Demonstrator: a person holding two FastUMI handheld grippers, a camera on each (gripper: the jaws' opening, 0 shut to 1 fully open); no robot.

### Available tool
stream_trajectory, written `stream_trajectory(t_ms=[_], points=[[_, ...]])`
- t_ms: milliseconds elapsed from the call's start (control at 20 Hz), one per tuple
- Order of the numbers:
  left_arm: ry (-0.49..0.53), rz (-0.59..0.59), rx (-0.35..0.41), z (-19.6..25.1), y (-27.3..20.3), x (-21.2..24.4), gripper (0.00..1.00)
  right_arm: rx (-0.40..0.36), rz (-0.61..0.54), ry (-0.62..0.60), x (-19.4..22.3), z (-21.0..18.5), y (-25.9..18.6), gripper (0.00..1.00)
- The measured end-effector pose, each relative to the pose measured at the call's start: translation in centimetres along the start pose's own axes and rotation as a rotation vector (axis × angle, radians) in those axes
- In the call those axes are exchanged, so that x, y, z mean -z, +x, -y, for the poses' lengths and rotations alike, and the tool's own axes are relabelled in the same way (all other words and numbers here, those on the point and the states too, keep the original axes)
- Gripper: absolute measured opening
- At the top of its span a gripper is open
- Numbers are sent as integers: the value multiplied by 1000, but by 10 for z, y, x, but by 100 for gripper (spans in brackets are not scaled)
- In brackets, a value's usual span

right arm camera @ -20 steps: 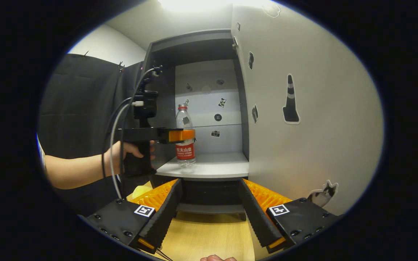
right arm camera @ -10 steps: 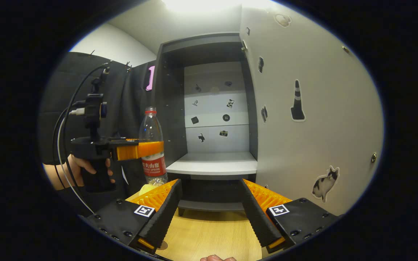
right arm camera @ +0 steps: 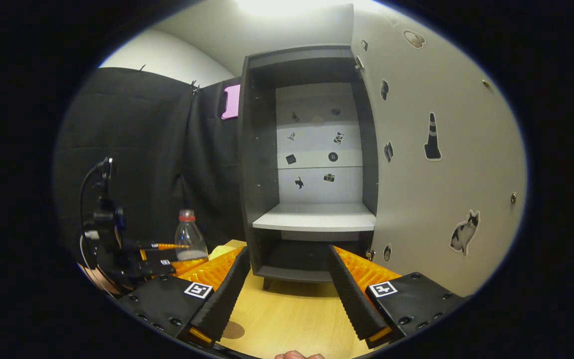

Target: Open the cabinet door with the right hand, grasp the bottle in the cabinet with the left hand and place it on the coaster, then close the cabinet door with the right hand.

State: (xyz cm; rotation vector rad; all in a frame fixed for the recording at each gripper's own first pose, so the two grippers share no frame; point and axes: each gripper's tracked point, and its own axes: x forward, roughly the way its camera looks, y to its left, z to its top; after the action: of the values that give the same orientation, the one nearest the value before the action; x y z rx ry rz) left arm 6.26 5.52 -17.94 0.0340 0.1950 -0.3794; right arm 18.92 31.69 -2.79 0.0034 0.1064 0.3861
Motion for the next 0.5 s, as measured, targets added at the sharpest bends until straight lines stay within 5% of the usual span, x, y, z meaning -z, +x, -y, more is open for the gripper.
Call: stream_trajectory(t_ms=[500], points=[[-27, -44, -26, 19, -14, 130, 77, 24, -96, -1, 27, 1, -22, 98]])
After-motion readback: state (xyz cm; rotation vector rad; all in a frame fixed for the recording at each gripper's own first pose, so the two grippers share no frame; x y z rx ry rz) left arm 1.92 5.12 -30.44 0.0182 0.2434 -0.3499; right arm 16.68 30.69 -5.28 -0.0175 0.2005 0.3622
